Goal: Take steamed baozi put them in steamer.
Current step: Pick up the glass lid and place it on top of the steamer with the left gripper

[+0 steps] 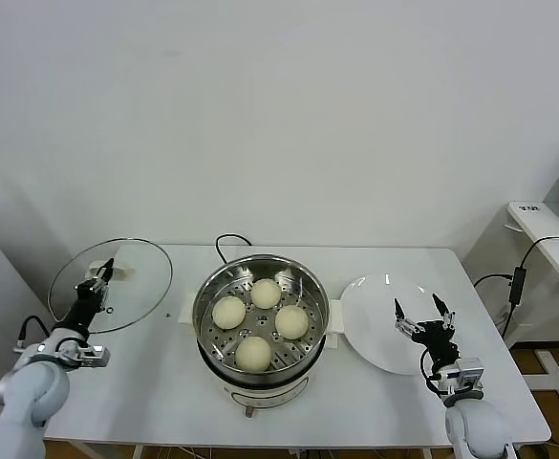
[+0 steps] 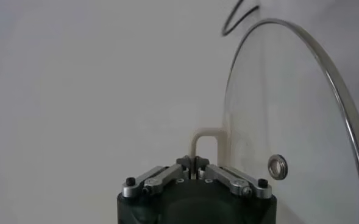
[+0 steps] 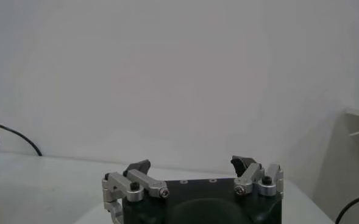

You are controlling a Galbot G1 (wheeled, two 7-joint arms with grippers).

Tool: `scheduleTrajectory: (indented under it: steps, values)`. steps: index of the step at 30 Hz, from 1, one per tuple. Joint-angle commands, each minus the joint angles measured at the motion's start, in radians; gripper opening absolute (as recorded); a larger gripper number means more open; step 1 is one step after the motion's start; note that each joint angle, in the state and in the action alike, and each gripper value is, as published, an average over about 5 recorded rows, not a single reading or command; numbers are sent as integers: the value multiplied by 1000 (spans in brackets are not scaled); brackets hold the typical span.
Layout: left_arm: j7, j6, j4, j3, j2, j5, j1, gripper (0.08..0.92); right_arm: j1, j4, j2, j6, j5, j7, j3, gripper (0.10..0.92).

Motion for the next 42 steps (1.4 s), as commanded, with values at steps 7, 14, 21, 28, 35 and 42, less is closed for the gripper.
scheduleTrajectory:
  steps: [7, 14, 21, 28, 35, 42]
  values:
    - [300, 428, -534, 156, 146, -149, 34, 107, -8, 5, -2, 7, 8, -9, 24, 823]
    - [389, 634, -664, 356, 151, 19, 17, 107, 1, 0, -13, 9, 12, -17, 25, 823]
    - [429, 710, -677, 489, 103, 177, -7, 107, 5, -1, -17, 9, 10, -17, 20, 823]
    - [438, 769, -667, 584, 17, 279, -1, 107, 7, -4, -20, 9, 8, -17, 20, 823]
    - [419, 801, -605, 687, -102, 360, -7, 107, 5, -6, -21, 9, 6, -17, 15, 823]
    - [377, 800, -554, 733, -153, 376, -21, 107, 3, -7, -24, 10, 5, -17, 12, 823]
